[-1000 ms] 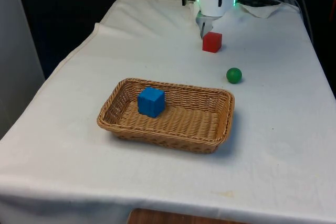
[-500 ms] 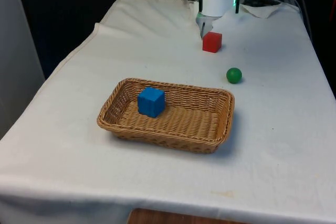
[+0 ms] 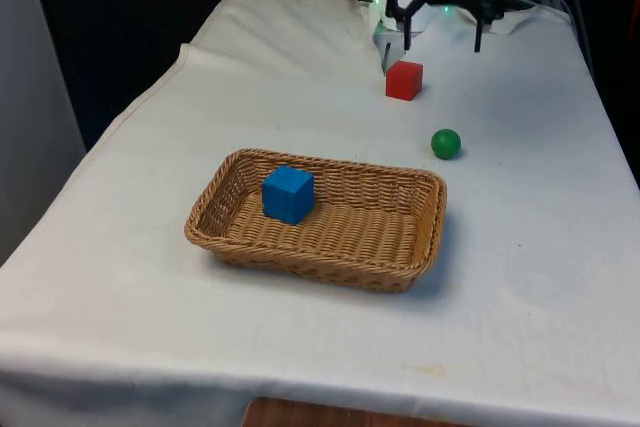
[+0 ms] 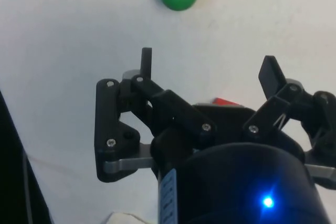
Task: Place all non-red objects into the basket.
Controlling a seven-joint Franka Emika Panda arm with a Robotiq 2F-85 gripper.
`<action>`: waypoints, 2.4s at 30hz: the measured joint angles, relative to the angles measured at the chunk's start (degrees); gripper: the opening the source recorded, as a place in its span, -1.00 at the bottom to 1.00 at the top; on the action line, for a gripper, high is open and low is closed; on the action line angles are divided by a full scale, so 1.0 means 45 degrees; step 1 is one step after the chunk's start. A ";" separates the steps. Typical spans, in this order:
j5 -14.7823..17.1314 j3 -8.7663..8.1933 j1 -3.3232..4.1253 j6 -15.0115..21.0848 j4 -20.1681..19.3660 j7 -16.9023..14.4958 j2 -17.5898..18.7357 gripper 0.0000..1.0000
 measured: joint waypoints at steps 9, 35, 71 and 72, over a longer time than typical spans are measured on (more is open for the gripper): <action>0.0598 0.0344 0.0000 0.0853 -0.0140 -0.0293 0.0611 1.00; 0.0840 0.1159 0.0000 0.3298 -0.0318 -0.0917 0.2559 1.00; 0.1337 0.0968 -0.0242 0.4087 0.0076 -0.2610 0.4304 1.00; 0.1337 0.0980 -0.0229 0.4087 0.0115 -0.2610 0.4367 1.00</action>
